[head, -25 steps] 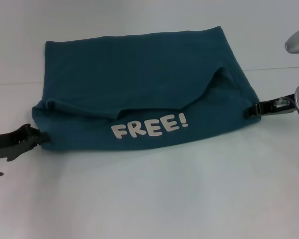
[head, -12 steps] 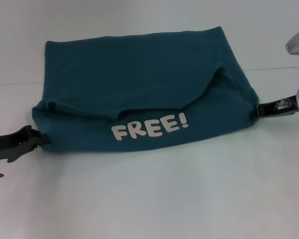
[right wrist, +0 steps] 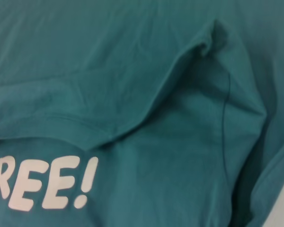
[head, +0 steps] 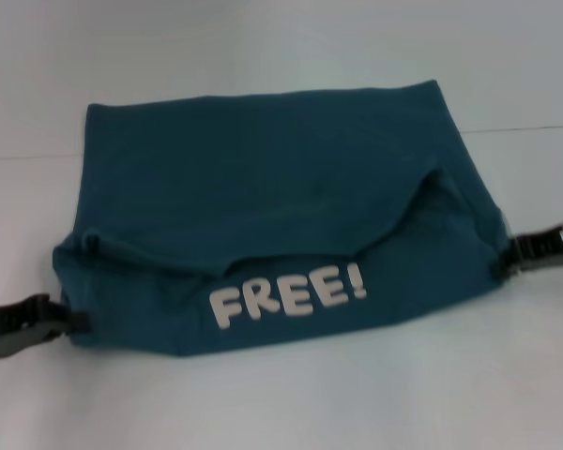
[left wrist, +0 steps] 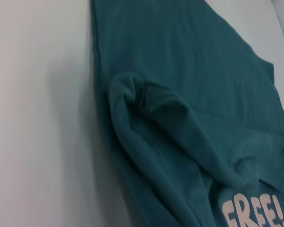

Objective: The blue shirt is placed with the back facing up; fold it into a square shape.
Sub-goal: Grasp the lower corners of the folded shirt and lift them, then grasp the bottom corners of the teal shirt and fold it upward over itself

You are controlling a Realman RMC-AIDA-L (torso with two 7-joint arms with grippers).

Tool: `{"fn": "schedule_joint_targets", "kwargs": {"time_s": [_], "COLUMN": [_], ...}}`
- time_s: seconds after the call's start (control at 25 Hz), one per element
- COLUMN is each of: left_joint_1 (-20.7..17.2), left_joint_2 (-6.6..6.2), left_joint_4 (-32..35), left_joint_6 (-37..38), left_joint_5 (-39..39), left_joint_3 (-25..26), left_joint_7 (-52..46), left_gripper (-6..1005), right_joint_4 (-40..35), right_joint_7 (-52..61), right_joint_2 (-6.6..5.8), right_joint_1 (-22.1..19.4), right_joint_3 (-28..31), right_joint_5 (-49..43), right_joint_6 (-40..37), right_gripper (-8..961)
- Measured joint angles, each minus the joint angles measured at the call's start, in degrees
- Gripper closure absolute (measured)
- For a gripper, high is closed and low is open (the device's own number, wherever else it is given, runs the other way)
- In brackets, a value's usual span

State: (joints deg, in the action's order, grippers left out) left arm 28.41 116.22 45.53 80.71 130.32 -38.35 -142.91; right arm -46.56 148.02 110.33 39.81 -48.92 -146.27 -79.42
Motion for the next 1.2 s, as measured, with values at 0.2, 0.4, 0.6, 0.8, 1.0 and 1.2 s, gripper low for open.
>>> {"fn": "schedule_joint_targets", "kwargs": {"time_s": [0.2, 0.4, 0.6, 0.8, 1.0, 1.2], "left_joint_1": [-2.77, -5.60, -7.57, -7.70, -5.01, -0.33], "left_joint_2": [-0.06, 0.33, 0.10, 0.05, -1.26, -3.92], "left_joint_4": [5.29, 9.04, 9.59, 9.67, 9.23, 7.79], "left_joint_6": [9.62, 17.40, 23.46, 25.19, 25.97, 26.21], "left_joint_5": [3.86, 8.52, 10.10, 12.25, 11.68, 12.10], "left_joint_3": [2.35, 6.07, 8.43, 9.23, 11.76, 14.29], "left_joint_7": [-0.20, 1.43, 3.41, 4.19, 5.09, 3.65], "left_gripper": [973, 973, 973, 973, 972, 972], "right_joint_4": [-1.96, -1.96, -2.59, -2.61, -2.03, -1.96], "right_joint_7": [0.65, -0.37, -2.20, -3.80, -7.89, -8.58], "right_joint_2": [0.15, 1.09, 1.78, 2.28, 1.26, -0.99], "right_joint_1": [-2.44, -5.17, -7.18, -7.90, -7.01, -5.87], "right_joint_3": [0.15, 0.36, 3.35, 5.53, 11.61, 15.25], "right_joint_5": [-0.43, -0.19, 0.14, 0.18, 3.84, 7.69], "right_joint_6": [-8.87, -16.12, -23.62, -26.55, -26.16, -25.90], "right_gripper": [918, 918, 918, 918, 918, 918]}}
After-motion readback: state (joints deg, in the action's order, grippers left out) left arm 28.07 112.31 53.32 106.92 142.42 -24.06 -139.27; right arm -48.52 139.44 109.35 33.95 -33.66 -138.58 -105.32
